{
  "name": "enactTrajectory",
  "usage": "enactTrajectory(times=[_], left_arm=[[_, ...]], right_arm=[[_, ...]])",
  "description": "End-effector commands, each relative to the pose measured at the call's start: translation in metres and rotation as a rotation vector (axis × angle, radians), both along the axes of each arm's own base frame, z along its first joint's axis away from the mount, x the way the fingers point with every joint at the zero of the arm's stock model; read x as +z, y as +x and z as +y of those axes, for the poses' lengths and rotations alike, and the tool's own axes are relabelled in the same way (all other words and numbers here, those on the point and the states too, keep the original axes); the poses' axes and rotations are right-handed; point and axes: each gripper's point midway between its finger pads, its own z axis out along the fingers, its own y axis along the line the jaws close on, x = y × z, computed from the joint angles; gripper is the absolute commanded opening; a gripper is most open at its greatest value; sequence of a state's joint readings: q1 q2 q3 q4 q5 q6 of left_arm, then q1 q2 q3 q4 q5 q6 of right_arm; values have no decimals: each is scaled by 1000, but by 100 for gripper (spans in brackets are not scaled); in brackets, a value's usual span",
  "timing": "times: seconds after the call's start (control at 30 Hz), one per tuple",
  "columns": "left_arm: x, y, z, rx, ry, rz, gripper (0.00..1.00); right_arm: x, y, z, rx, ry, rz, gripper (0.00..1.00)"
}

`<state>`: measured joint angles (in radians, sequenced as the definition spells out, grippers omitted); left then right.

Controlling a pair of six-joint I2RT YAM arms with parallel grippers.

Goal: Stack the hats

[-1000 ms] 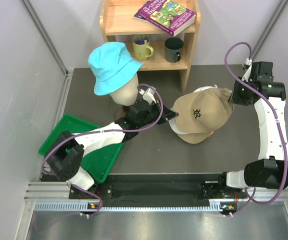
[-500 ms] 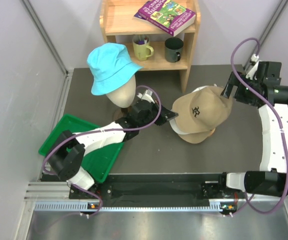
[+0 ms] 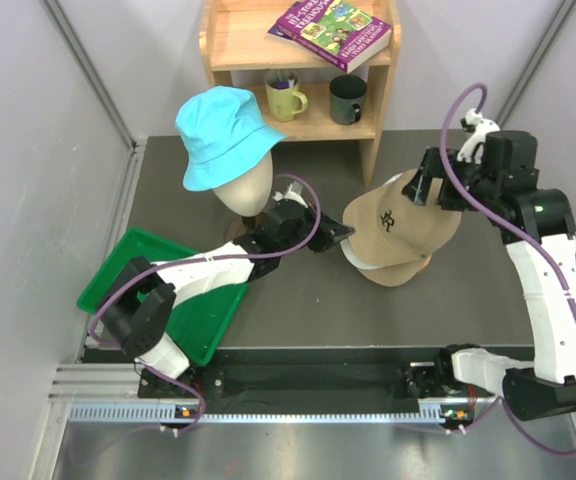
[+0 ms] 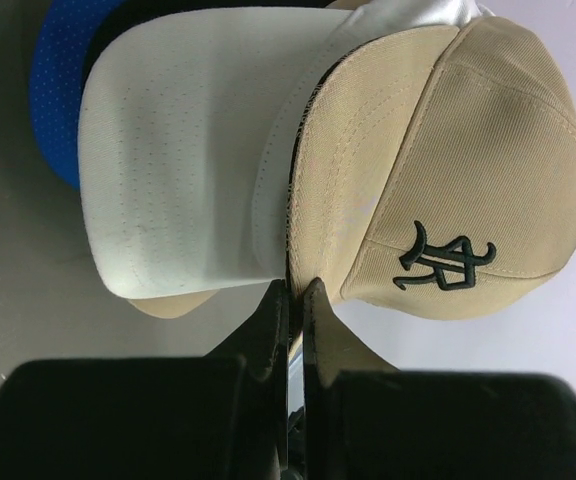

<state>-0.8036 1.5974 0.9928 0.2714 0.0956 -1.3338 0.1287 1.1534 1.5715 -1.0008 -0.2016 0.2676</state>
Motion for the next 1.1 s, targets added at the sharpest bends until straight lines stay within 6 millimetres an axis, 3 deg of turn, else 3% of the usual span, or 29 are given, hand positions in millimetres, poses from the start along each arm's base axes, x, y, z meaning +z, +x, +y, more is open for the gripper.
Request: enactTrajectory(times=[0.0, 0.13, 0.23, 0.4, 0.57, 0.63, 0.67, 0.73, 0.77, 0.83, 0.97, 1.03, 1.07], left_arm=[[-76, 19, 41, 179, 215, 143, 0], [-92, 15, 47, 186, 256, 181, 0], [-104, 10, 52, 191, 278, 205, 0], [-115, 6, 53, 180, 304, 224, 0], [-129, 2, 53, 159, 334, 248, 0], [-133, 0, 54, 156, 342, 254, 0], [-136, 0, 55, 155, 348, 258, 0], [-137, 0, 54, 152, 351, 258, 0], [-138, 0, 53, 148, 355, 255, 0], [-138, 2, 53, 145, 361, 251, 0], [-142, 3, 52, 136, 384, 251, 0], [-141, 3, 51, 135, 379, 247, 0], [-140, 3, 52, 136, 377, 245, 0]], right_arm=[[-15, 12, 6, -43, -28, 14, 92], [-32, 11, 7, -62, -67, 58, 92], [-36, 12, 20, -27, -68, 60, 93], [-19, 13, 31, -25, -39, 23, 100], [12, 20, 1, -169, -1, -31, 100], [18, 19, -6, -169, 47, -38, 100], [13, 22, -23, -221, 59, -23, 100], [12, 21, -34, -232, 103, -28, 99], [-2, 22, -55, -296, 116, 0, 98], [-7, 16, -59, -299, 172, -6, 97], [-48, 7, -84, -403, 250, 43, 92], [-52, -1, -87, -422, 281, 25, 89], [-64, -4, -92, -447, 287, 45, 86]])
